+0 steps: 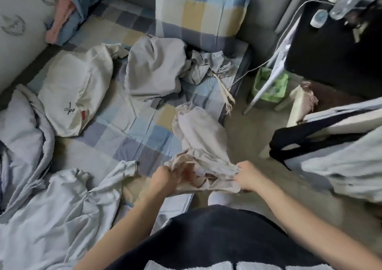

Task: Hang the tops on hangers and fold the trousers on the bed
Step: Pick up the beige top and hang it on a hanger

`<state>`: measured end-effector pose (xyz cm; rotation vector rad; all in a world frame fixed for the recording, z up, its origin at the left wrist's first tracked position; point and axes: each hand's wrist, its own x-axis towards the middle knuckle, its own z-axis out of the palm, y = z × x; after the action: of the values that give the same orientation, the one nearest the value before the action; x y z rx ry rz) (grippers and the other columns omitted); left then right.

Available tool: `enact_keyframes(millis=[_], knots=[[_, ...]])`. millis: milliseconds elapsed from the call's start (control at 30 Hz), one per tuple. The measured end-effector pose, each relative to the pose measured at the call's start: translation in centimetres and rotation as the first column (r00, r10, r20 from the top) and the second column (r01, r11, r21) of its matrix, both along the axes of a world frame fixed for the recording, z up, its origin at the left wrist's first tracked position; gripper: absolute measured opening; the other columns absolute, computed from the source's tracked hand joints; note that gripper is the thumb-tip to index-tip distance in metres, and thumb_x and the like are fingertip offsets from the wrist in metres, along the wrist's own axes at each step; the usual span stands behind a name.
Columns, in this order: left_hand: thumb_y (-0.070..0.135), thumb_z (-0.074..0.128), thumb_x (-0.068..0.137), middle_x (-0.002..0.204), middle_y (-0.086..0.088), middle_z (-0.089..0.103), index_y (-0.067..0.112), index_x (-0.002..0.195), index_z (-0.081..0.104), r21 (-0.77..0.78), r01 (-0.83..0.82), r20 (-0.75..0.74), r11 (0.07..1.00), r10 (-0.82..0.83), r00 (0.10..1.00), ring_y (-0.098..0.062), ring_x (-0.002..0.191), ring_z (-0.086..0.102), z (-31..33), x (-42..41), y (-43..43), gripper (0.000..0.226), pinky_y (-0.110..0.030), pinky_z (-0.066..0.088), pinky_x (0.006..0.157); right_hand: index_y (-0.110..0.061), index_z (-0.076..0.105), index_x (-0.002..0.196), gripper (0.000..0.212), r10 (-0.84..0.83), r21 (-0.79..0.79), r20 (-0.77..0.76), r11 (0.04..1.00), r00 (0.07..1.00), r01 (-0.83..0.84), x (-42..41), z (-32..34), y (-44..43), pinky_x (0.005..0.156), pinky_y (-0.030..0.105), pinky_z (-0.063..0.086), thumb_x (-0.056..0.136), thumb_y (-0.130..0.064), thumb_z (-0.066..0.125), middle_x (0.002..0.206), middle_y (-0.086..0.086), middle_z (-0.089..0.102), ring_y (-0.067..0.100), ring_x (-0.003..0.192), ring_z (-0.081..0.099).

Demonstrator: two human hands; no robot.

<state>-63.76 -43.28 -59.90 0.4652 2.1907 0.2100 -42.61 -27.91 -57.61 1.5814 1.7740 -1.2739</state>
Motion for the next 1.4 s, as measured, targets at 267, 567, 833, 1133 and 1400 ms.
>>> enact_keyframes(millis=[267, 567, 833, 1133, 1400], knots=[[0.027, 0.052, 0.100, 0.069, -0.001, 0.071, 0.017, 0.082, 0.064, 0.350, -0.104, 0.284, 0.931, 0.001, 0.959, -0.020, 0.067, 0.065, 2.7, 5.9, 3.0, 0.024, -0.024, 0.049, 0.052, 0.005, 0.065, 0.108, 0.016, -0.772, -0.113, -0.375, 0.587, 0.513, 0.802, 13.2, 2.7, -4.1, 0.060, 0.029, 0.050, 0.098, -0.001, 0.054, 0.087, 0.023, 0.071, 0.023, 0.071, 0.065], [0.032, 0.059, 0.086, 0.060, -0.004, 0.056, 0.016, 0.059, 0.057, 0.600, 0.145, 0.327, 0.787, -0.407, 0.853, -0.023, 0.059, 0.052, 11.7, 22.0, 12.9, 0.032, -0.020, 0.039, 0.038, 0.003, 0.069, 0.104, 0.014, -0.722, -0.240, -0.671, -0.006, -0.170, 0.971, 28.5, 13.7, -7.9, 0.062, 0.029, 0.058, 0.095, -0.002, 0.059, 0.091, 0.017, 0.075, 0.026, 0.076, 0.074], [0.037, 0.059, 0.095, 0.056, 0.001, 0.058, 0.012, 0.067, 0.056, 0.866, 0.219, 0.167, 0.449, -0.672, 0.721, -0.013, 0.053, 0.055, 22.7, 41.6, 15.3, 0.038, -0.022, 0.044, 0.050, 0.001, 0.068, 0.102, 0.013, -0.513, -0.040, -0.852, -0.128, -0.100, 0.991, 45.8, 24.4, -13.2, 0.072, 0.042, 0.047, 0.094, -0.007, 0.062, 0.088, 0.017, 0.068, 0.029, 0.080, 0.065], [0.047, 0.057, 0.094, 0.058, 0.007, 0.056, 0.016, 0.069, 0.055, 0.969, 0.209, -0.037, 0.133, -0.758, 0.652, -0.012, 0.058, 0.053, 38.2, 58.6, 18.6, 0.041, -0.030, 0.044, 0.061, -0.007, 0.063, 0.089, 0.012, -0.314, 0.217, -0.935, -0.145, 0.163, 0.965, 59.3, 39.1, -12.8, 0.067, 0.036, 0.050, 0.083, -0.017, 0.062, 0.081, 0.011, 0.055, 0.020, 0.078, 0.056], [0.045, 0.053, 0.099, 0.088, -0.021, 0.072, -0.005, 0.097, 0.062, 0.990, 0.138, -0.105, -0.032, -0.820, 0.563, -0.032, 0.082, 0.069, 50.9, 71.3, 24.8, 0.051, -0.036, 0.053, 0.071, 0.002, 0.053, 0.076, 0.021, -0.302, 0.554, -0.829, -0.317, 0.471, 0.770, 69.0, 50.4, -9.2, 0.051, 0.029, 0.051, 0.088, -0.012, 0.061, 0.069, 0.007, 0.048, 0.016, 0.066, 0.050]])
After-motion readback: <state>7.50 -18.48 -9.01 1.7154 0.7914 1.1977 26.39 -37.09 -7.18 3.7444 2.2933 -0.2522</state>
